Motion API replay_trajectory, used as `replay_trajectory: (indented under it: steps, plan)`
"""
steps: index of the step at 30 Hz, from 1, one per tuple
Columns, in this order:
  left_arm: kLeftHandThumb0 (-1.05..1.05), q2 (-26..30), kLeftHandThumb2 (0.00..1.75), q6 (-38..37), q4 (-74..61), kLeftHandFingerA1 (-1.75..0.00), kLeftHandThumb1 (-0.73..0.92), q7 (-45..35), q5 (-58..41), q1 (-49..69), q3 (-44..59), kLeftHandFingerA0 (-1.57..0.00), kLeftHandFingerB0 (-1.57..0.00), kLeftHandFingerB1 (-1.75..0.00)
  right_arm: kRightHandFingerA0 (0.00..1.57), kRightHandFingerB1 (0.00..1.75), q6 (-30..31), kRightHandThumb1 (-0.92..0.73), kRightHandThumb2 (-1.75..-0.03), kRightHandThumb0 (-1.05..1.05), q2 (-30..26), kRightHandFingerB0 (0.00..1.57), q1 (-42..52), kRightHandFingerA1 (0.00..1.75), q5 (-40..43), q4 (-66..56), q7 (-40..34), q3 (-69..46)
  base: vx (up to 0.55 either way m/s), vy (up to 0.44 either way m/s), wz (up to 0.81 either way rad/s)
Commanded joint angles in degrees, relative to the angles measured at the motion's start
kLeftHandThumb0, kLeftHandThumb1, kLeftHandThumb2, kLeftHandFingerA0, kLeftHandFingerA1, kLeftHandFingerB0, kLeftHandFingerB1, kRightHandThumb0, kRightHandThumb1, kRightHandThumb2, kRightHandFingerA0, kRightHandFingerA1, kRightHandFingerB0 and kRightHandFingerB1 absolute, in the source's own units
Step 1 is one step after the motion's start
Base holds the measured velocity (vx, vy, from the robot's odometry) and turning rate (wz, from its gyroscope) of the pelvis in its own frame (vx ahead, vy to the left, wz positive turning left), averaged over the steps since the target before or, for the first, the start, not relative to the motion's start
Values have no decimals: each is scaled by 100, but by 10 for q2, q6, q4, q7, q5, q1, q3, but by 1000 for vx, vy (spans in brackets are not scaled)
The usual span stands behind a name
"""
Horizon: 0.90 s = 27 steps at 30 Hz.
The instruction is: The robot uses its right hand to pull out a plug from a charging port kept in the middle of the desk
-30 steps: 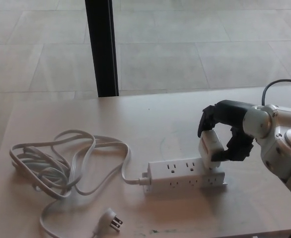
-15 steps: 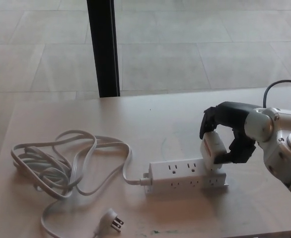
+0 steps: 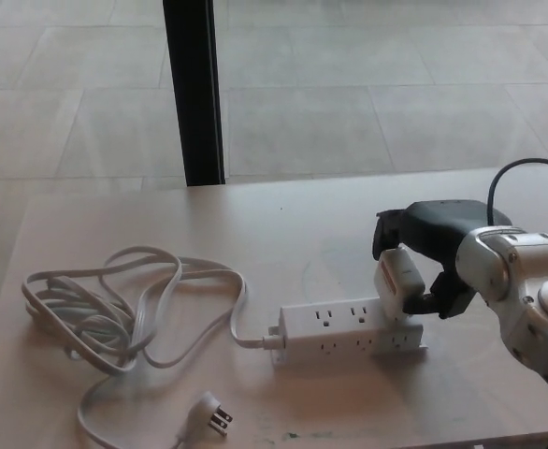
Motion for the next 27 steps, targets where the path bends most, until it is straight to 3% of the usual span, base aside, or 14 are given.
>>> replay_trajectory:
  steps: [1, 2, 3, 8, 9, 10, 11, 14, 15, 16, 19, 21, 23, 27]
  plan:
    - [-62, 14, 61, -16, -5, -67, 70, -1, 7, 6, -5, -80, -60, -45, 83, 114, -32, -72, -92, -35, -11, 73, 25, 158, -18, 21, -7, 5, 0, 0, 0]
    - [-64, 16, 61, -11, -6, -75, 70, -2, 7, 6, -5, -84, -60, -46, 85, 127, -36, -72, -91, -34, -12, 71, 25, 173, -17, 21, -14, 0, 0, 0, 0]
    - [-64, 16, 61, -11, -1, -71, 70, -5, 5, 3, -4, -83, -61, -45, 90, 131, -52, -71, -96, -35, -16, 70, 18, 175, -20, 24, -21, -1, 0, 0, 0]
    - [-63, 19, 62, -14, 5, -81, 70, 3, 12, -1, -10, -88, -65, -48, 91, 122, -65, -71, -90, -36, -22, 75, -2, 175, -20, 33, -14, -10, 0, 0, 0]
    - [-63, 19, 61, -18, 6, -80, 70, 6, 14, -1, -12, -89, -67, -49, 92, 88, -66, -67, -94, -35, -22, 74, -5, 175, -18, 35, -10, -12, 0, 0, 0]
    - [-63, 20, 61, -18, 7, -80, 70, 6, 13, -2, -12, -89, -67, -49, 92, 88, -67, -67, -94, -35, -21, 74, -6, 175, -18, 36, -10, -13, 0, 0, 0]
    - [-65, 18, 61, -22, 9, -72, 69, 12, 13, -2, -13, -87, -68, -50, 96, 110, -74, -67, -99, -33, -22, 76, -5, 175, -13, 34, -17, -21, 0, 0, 0]
    - [-64, 19, 62, -26, 6, -71, 70, 8, 12, 1, -15, -83, -66, -51, 92, 124, -74, -63, -101, -36, -21, 77, -6, 175, -14, 33, -11, -25, 0, 0, 0]
    - [-64, 19, 62, -23, 5, -78, 69, 5, 8, 0, -12, -87, -67, -50, 90, 118, -75, -64, -97, -35, -19, 78, -7, 175, -13, 36, -10, -26, 0, 0, 0]
    - [-64, 17, 62, -19, 8, -73, 70, 2, 3, -1, -9, -83, -63, -46, 94, 95, -76, -66, -94, -35, -18, 77, -6, 175, -11, 35, -10, -29, 0, 0, 0]
    - [-64, 18, 61, -15, 8, -75, 70, 0, 3, -1, -9, -85, -62, -46, 97, 92, -88, -61, -100, -32, -17, 82, -5, 175, -11, 38, -17, -34, 0, 0, 0]
    - [-64, 17, 62, -17, 9, -70, 70, -1, 3, -1, -9, -81, -59, -44, 93, 101, -86, -61, -101, -36, -16, 83, -12, 175, -13, 40, -7, -35, 0, 0, 0]
    - [-63, 18, 61, -15, 7, -76, 71, -1, 5, -1, -11, -86, -64, -46, 94, 132, -92, -60, -101, -36, -17, 81, -16, 175, -13, 41, -9, -38, 0, 0, 0]
    - [-64, 19, 60, -18, 13, -74, 72, 2, 9, -3, -14, -86, -64, -46, 93, 127, -94, -62, -99, -37, -18, 75, -21, 175, -15, 38, -9, -45, 0, 0, 0]
